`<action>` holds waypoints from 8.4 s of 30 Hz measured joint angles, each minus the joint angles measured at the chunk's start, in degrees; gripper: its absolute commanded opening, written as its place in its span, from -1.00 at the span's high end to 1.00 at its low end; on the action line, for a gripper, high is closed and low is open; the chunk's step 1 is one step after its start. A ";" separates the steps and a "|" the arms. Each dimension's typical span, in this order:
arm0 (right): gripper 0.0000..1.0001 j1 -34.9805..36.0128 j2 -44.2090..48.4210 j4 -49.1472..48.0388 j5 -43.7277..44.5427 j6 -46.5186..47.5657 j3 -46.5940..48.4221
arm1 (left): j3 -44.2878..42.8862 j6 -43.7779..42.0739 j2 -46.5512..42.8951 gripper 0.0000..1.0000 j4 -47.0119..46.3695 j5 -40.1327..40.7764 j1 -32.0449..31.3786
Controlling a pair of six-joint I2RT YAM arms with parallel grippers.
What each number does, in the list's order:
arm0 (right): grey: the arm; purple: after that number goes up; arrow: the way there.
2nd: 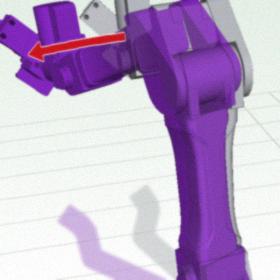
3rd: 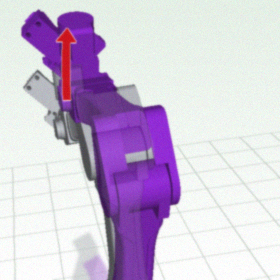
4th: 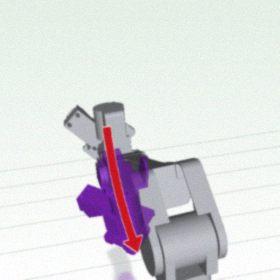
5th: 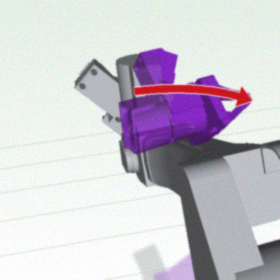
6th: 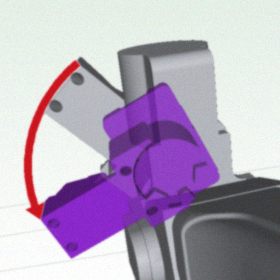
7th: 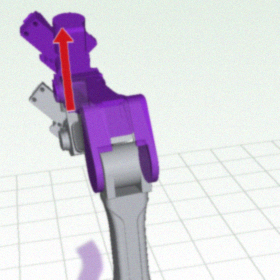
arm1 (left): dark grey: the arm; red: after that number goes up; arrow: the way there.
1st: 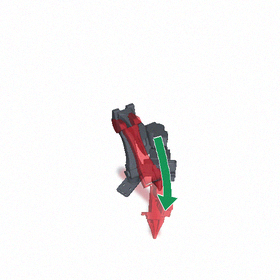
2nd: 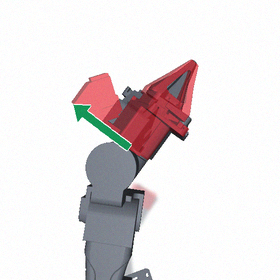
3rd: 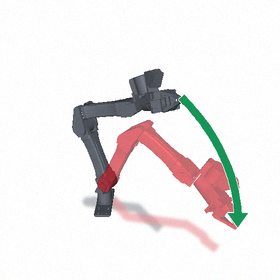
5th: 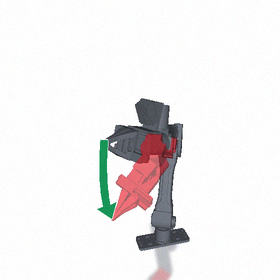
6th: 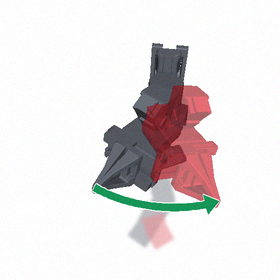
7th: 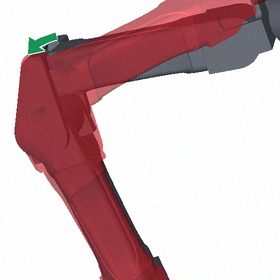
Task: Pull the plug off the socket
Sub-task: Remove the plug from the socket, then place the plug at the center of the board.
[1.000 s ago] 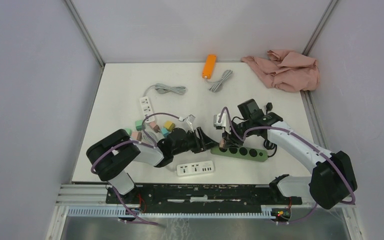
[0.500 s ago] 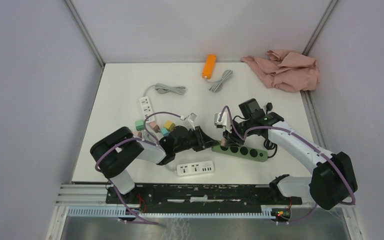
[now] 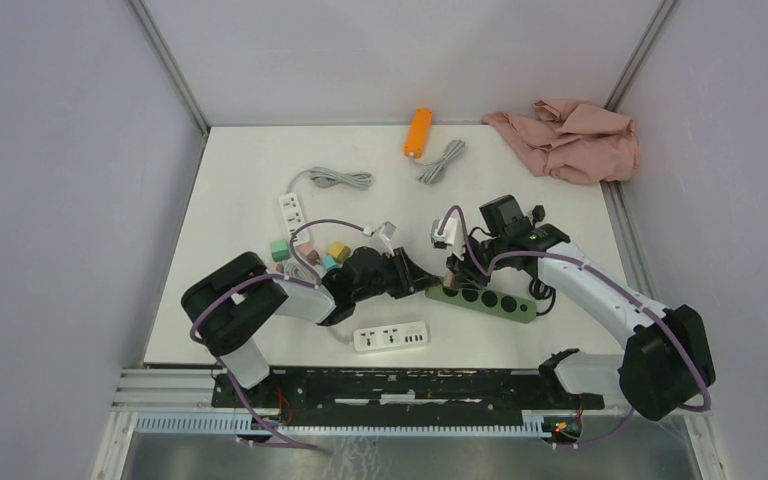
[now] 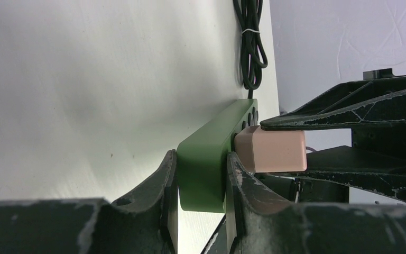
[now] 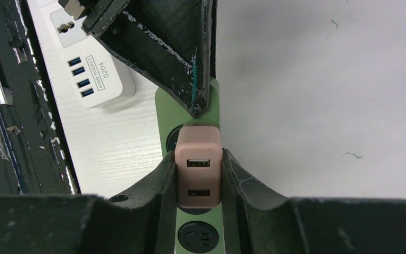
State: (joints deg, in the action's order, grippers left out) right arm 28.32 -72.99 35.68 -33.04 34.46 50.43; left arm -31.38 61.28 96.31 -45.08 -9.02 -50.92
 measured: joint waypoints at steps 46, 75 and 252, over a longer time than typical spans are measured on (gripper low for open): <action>1.00 -2.21 -0.20 -6.58 -2.01 -4.96 -2.36 | 0.79 -0.50 3.89 0.94 -7.85 -0.44 2.21; 1.00 -5.20 -0.13 1.70 -9.31 6.95 -0.20 | 0.68 -0.59 3.89 0.94 -9.31 -3.17 2.19; 0.89 -15.06 -16.11 -0.50 -32.15 -37.66 6.60 | -19.63 -33.99 -8.92 0.38 34.56 26.58 -14.47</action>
State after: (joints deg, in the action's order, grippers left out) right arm 13.26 -89.10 35.18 -65.19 -3.20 57.04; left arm -51.00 27.29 87.39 -10.52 17.56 -65.39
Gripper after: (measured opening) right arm 0.345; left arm 0.531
